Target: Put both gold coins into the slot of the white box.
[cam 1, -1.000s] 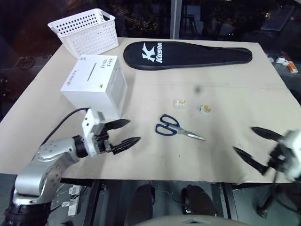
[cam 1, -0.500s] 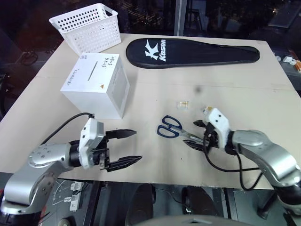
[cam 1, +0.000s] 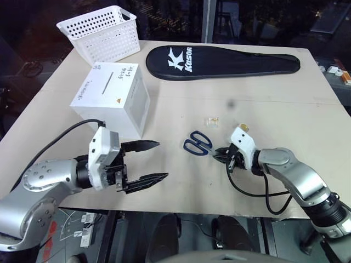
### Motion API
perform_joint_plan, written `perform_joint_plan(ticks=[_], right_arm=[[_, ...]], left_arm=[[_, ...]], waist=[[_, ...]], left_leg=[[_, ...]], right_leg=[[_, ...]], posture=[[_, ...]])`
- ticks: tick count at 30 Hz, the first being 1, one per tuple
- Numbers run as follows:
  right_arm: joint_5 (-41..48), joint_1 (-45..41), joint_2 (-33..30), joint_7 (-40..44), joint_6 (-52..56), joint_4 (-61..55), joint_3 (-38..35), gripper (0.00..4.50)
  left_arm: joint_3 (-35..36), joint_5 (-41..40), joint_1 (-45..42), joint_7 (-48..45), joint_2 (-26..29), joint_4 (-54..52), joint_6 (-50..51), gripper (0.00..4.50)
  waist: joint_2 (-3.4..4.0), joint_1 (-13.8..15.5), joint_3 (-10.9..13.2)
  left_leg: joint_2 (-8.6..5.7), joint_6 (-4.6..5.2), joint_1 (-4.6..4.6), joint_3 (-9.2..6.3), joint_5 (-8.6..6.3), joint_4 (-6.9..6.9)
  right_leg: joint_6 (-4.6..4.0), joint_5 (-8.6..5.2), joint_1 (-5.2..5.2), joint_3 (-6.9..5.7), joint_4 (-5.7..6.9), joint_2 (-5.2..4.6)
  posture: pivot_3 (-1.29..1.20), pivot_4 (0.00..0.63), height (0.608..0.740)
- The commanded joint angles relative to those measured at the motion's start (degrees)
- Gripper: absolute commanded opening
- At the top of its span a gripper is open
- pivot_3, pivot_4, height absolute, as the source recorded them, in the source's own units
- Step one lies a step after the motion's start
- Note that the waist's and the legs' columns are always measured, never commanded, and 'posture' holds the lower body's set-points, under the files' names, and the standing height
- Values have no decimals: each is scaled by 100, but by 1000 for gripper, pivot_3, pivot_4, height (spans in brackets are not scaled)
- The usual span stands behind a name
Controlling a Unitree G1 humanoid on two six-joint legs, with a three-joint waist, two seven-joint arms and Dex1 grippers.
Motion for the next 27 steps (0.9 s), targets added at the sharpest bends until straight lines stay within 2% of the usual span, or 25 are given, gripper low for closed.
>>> perform_joint_plan(ticks=[1, 4, 6, 8, 11, 14, 20, 22, 23, 25, 27], right_arm=[[424, 567, -313, 295, -55, -621, -663, 313], [987, 1278, -647, 375, 201, -1444, -1721, 313], [1287, 2294, -904, 461, 531, -2167, -2949, 313], [1338, 3050, -901, 288, 846, -2542, -4040, 313], [1262, 3522, -755, -142, 1169, -2508, -4905, 313], [859, 3697, -821, -485, 1079, -2238, -5027, 313], [134, 2416, -743, -1311, 1055, -132, -3959, 313], [191, 2103, -667, -1274, 1015, 238, -3885, 1370], [147, 2045, -704, -1254, 963, 304, -3820, 1655], [149, 2106, -856, -1095, 890, 150, -3799, 2669], [258, 2210, -964, -973, 913, -225, -3970, 3469]], left_arm=[[-89, -260, -248, 168, 32, -223, 136, 4500], [-329, -402, -522, 296, -76, -199, 249, 4500], [-622, -367, -750, 359, -244, -85, 240, 4500], [-812, -383, -1001, 571, -500, 116, 284, 4500], [-985, -383, -1258, 815, -795, 275, 337, 4500], [-1166, -286, -1396, 826, -940, 369, 308, 4500], [-1465, -3, -1692, 592, -1082, 757, 100, 4500], [-1487, 56, -1743, 504, -1100, 844, 37, 4500], [-1479, 84, -1747, 455, -1098, 892, -2, 4500], [-1440, 147, -1719, 360, -1088, 983, -74, 4500], [-1395, 204, -1655, 294, -1068, 1030, -132, 4500]], waist=[[0, 58, 1], [5, 79, 5], [21, 116, 11], [15, 127, 7], [7, 84, 4], [7, -15, 4], [9, -118, 5], [7, -119, 2], [4, -130, 2], [4, -135, 2], [5, -135, 2]], left_leg=[[-3, 0, -3, -6, 0, 0], [-14, 0, -14, -16, 0, -1], [-14, 0, -12, -13, 0, -1], [-22, 0, -7, -19, 0, -4], [-17, 0, -4, -20, 0, -2], [-15, 1, 1, -14, 1, 4], [-15, 2, 2, -4, 2, 26], [-18, 2, -2, -4, 1, 25], [-17, 2, -1, -6, 1, 23], [-16, 2, -7, -4, 1, 22], [-16, 2, -6, -3, 1, 19]], right_leg=[[0, 0, 0, -6, 0, -3], [3, -2, 1, -16, -4, -12], [3, -2, 1, -13, -2, -12], [12, -8, 6, -18, -2, -17], [12, -7, 9, -16, 1, -7], [15, -6, 9, -6, 3, -4], [25, -6, 10, 8, 9, 0], [16, -1, 8, 10, 8, -1], [15, -1, 11, 9, 7, 0], [16, -1, 6, 10, 4, 2], [16, -1, 7, 12, 3, 1]], posture=[[0, 150, 740], [0, 150, 740], [0, 150, 740], [0, 150, 740], [0, 150, 740], [0, 150, 740], [0, 150, 740], [0, 150, 740], [0, 150, 740], [0, 150, 740], [0, 150, 740]])
